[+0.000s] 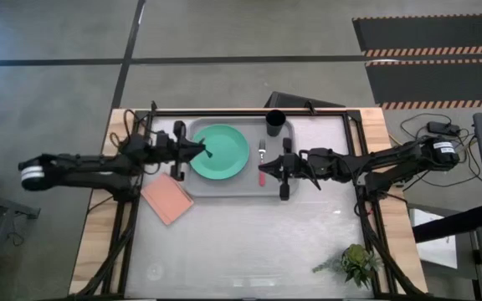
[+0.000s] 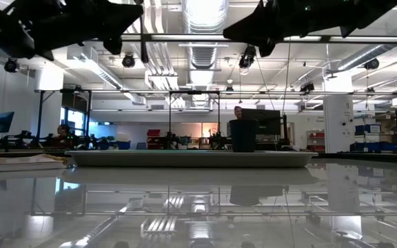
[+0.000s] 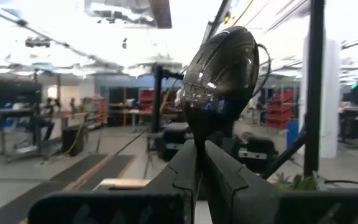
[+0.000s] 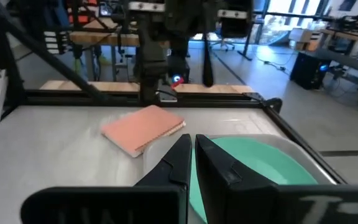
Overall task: Pick and place plate/cup/fork/spoon on tray
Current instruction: Put the black spoon on the gray serving tray to the right of the pink fork
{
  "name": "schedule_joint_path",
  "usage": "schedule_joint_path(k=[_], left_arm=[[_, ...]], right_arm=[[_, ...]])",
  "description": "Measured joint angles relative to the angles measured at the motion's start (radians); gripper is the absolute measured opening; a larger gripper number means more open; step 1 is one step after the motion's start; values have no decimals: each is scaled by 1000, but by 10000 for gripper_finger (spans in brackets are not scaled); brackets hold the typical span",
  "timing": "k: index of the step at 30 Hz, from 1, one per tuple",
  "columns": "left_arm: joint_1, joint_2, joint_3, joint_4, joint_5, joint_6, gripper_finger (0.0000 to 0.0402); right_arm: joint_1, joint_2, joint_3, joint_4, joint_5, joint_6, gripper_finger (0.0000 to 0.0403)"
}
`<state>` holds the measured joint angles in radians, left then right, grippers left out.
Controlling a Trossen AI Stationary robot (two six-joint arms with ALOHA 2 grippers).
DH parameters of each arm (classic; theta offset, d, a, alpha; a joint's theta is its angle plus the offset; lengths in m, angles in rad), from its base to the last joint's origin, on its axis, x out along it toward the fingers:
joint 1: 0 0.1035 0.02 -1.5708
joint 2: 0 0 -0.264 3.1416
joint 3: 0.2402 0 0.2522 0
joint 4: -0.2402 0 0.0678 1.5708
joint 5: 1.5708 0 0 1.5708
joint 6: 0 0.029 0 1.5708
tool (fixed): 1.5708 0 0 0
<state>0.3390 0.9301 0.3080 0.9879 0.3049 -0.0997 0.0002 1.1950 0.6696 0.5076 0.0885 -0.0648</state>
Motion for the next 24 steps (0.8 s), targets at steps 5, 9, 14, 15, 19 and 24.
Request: schedule_joint_path(k=[5, 9, 14, 15, 19, 24], left_arm=[[-55, 134, 8, 162, -45, 1, 0], [-89, 223, 26, 220, -99, 1, 0], [-134, 326, 76, 221, -140, 9, 0], [-140, 344, 85, 235, -140, 10, 0], [-155, 397, 116, 269, -140, 11, 0], [-171, 440, 154, 270, -143, 11, 0]], right_arm=[[0, 0, 3, 0, 46, -1, 13], [0, 0, 3, 4, 53, -6, 13], [0, 0, 4, 4, 80, -3, 13], [0, 0, 4, 4, 81, -3, 13], [0, 0, 4, 3, 108, 10, 13], [-1, 0, 4, -1, 153, 67, 13]])
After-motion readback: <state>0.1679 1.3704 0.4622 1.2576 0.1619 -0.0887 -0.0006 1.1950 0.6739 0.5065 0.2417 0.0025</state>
